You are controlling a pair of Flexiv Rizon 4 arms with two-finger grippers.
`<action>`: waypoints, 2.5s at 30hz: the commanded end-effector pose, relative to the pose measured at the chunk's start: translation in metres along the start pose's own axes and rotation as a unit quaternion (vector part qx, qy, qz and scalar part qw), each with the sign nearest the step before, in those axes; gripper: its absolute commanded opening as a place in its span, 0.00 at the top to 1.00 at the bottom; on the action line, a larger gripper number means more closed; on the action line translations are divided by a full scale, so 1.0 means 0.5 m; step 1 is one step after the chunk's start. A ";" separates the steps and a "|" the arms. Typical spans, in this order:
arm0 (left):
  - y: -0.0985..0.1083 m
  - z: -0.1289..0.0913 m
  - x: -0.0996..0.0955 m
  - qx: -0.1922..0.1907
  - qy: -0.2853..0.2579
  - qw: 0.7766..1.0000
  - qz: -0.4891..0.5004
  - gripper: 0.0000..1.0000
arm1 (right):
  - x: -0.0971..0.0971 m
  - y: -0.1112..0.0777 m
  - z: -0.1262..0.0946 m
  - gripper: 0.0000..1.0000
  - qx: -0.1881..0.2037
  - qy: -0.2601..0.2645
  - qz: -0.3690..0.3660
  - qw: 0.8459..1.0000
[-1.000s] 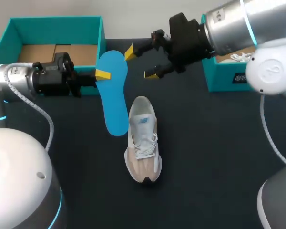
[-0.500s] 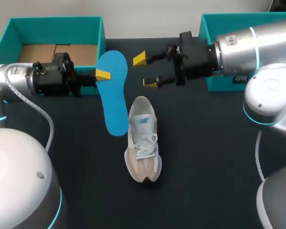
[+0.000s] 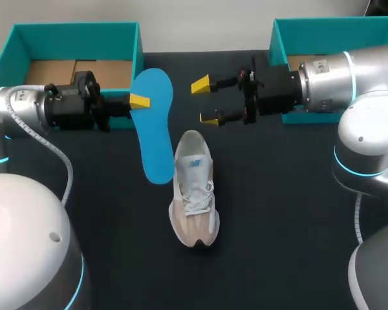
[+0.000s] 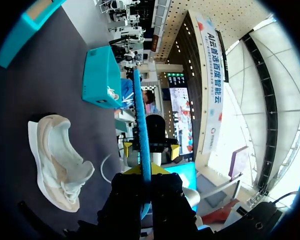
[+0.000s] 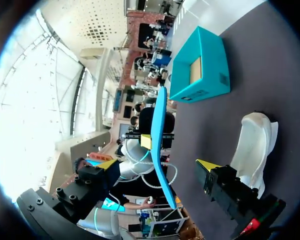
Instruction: Take the shoe out of the shoebox, open the shoe tongue, remove and reinsert the insole, then place the shoe into the shoebox
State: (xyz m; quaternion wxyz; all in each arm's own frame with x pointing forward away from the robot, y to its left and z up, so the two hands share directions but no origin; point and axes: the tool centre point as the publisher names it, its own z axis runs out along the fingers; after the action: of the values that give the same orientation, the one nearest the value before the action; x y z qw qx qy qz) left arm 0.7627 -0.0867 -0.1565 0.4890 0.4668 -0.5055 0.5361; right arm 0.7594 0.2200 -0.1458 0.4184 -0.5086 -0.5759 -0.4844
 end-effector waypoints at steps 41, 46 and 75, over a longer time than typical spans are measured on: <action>-0.072 -0.013 0.061 0.018 0.013 0.730 0.683 1.00 | -0.002 -0.003 -0.009 0.00 -0.015 0.005 -0.004 1.000; -0.081 -0.016 0.070 -0.006 0.016 0.649 0.760 1.00 | -0.002 -0.003 -0.009 0.00 -0.015 0.005 -0.004 1.000; -0.063 -0.015 0.034 -0.028 0.009 0.512 0.859 1.00 | -0.002 -0.003 -0.009 0.00 -0.015 0.005 -0.004 1.000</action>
State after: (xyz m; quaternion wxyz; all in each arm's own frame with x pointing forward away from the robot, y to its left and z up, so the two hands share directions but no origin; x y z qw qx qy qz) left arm 0.7965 -0.0770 -0.1336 -0.1301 -0.1650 -0.6990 0.6835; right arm 0.7578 0.2131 -0.1453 0.4119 -0.5091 -0.5692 -0.4971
